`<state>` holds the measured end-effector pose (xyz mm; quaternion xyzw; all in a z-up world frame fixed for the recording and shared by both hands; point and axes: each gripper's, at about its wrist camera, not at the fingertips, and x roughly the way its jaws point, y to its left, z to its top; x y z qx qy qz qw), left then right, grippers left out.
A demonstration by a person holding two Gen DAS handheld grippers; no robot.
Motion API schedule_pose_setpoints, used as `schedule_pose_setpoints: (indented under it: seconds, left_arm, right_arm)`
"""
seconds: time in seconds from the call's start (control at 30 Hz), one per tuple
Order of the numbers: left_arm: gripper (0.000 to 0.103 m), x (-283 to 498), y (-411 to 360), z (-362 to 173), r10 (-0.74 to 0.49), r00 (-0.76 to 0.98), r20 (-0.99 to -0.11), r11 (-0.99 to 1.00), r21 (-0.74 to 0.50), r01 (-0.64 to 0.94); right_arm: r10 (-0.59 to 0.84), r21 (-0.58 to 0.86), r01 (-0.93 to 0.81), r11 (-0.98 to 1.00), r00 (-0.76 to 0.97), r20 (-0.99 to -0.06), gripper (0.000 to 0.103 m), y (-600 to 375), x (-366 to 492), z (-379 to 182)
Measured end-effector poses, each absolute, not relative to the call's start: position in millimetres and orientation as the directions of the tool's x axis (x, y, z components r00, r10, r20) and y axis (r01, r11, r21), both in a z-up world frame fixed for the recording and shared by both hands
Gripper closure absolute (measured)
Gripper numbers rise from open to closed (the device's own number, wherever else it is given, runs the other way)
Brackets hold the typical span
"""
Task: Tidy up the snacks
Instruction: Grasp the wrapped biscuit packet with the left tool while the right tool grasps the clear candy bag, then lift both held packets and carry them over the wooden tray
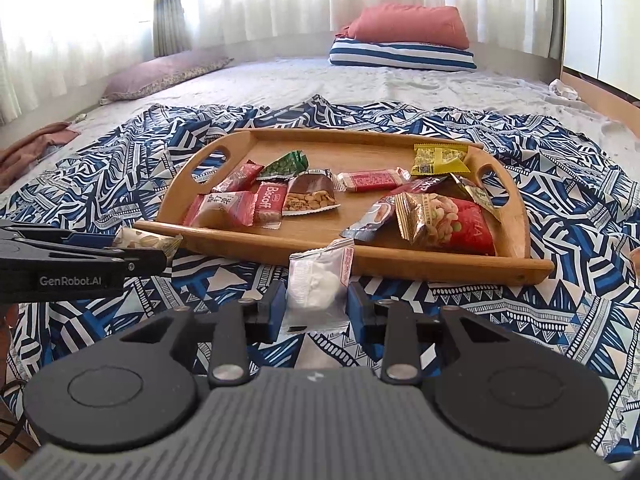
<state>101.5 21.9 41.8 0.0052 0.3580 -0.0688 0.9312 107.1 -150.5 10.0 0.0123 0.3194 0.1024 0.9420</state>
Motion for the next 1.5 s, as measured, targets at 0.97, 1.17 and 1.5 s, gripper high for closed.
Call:
schedule_pose_setpoints:
  seconds: [0.97,1.17,1.5]
  left_arm:
    - [0.056,120,3,66,-0.163,0.758,-0.632,0.985,-0.065,0.157]
    - [0.056,119,3,63,-0.166,0.756,-0.634,0.985,-0.070,0.158]
    - [0.056,113,3,52,-0.166,0.746,-0.645,0.983,-0.052,0.174]
  right_arm:
    - [0.183,0.080,-0.167,0.983,0.823,-0.538,0.064,-160,126,41]
    - [0.159,0.071,-0.145,0.987,0.811,-0.563,0.048,-164,129,31]
    - [0.160,0.102,-0.124,0.987,0.787,-0.596,0.022,-198,106,6]
